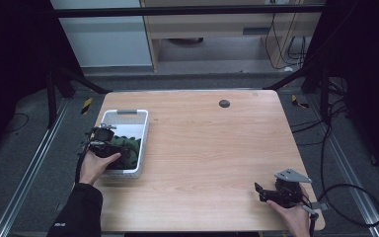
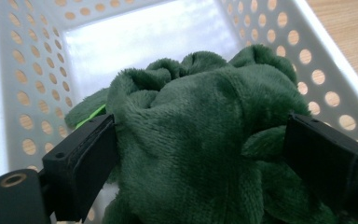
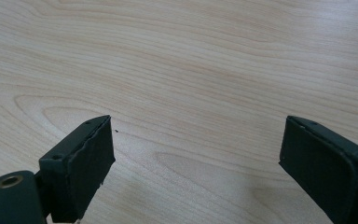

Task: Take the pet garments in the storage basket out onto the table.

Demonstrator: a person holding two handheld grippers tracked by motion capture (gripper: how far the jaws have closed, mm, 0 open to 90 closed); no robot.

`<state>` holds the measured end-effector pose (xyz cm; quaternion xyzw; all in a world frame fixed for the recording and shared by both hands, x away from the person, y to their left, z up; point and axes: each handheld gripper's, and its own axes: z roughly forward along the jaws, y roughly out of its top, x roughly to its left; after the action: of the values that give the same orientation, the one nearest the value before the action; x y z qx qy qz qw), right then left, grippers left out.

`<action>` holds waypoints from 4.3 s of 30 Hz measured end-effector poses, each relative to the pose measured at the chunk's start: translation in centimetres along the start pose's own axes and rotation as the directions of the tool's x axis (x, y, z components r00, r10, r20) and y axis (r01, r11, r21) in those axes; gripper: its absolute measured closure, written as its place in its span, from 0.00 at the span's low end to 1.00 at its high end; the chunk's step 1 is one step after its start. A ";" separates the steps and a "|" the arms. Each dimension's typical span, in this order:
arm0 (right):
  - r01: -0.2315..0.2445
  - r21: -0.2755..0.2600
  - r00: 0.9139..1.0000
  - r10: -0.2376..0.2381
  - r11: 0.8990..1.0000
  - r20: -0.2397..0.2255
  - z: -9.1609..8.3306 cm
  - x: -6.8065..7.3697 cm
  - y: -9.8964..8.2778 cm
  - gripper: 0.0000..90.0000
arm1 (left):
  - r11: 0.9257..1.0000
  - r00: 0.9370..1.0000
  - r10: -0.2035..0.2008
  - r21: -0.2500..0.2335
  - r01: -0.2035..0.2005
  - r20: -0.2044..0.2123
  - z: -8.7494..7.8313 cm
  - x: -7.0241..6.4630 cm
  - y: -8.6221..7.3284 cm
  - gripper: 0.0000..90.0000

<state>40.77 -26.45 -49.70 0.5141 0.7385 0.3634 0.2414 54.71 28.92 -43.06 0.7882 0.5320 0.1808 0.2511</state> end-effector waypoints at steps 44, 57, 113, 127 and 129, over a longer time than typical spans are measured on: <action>0.009 0.021 1.000 -0.008 1.000 -0.010 0.2 0.0 0.1 0.10 | 0.998 0.999 0.020 -0.052 -0.019 0.025 -4.7 -0.2 0.8 0.82; 0.000 0.024 1.000 0.001 1.000 -0.016 0.2 0.1 0.1 0.10 | 0.991 0.997 0.075 -0.115 -0.071 0.035 -8.4 -1.0 1.9 0.82; 0.007 -0.024 1.000 -0.006 1.000 0.005 -0.4 -0.1 0.2 0.10 | 0.930 0.932 0.331 -0.215 -0.297 0.145 -13.6 -9.1 4.8 0.83; -0.001 -0.034 1.000 0.001 0.999 0.003 -0.6 -0.1 0.3 0.10 | 0.913 0.896 0.395 -0.196 -0.359 0.202 -11.7 -12.8 5.7 0.82; -0.002 -0.035 1.000 0.002 0.999 0.002 -0.6 -0.1 0.3 0.10 | 0.910 0.891 0.403 -0.196 -0.365 0.210 -11.4 -13.4 5.8 0.82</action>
<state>40.54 -26.67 -49.14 0.5107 0.7315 0.3759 0.2506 47.84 17.00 -30.66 0.8728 0.3148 0.1676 0.3333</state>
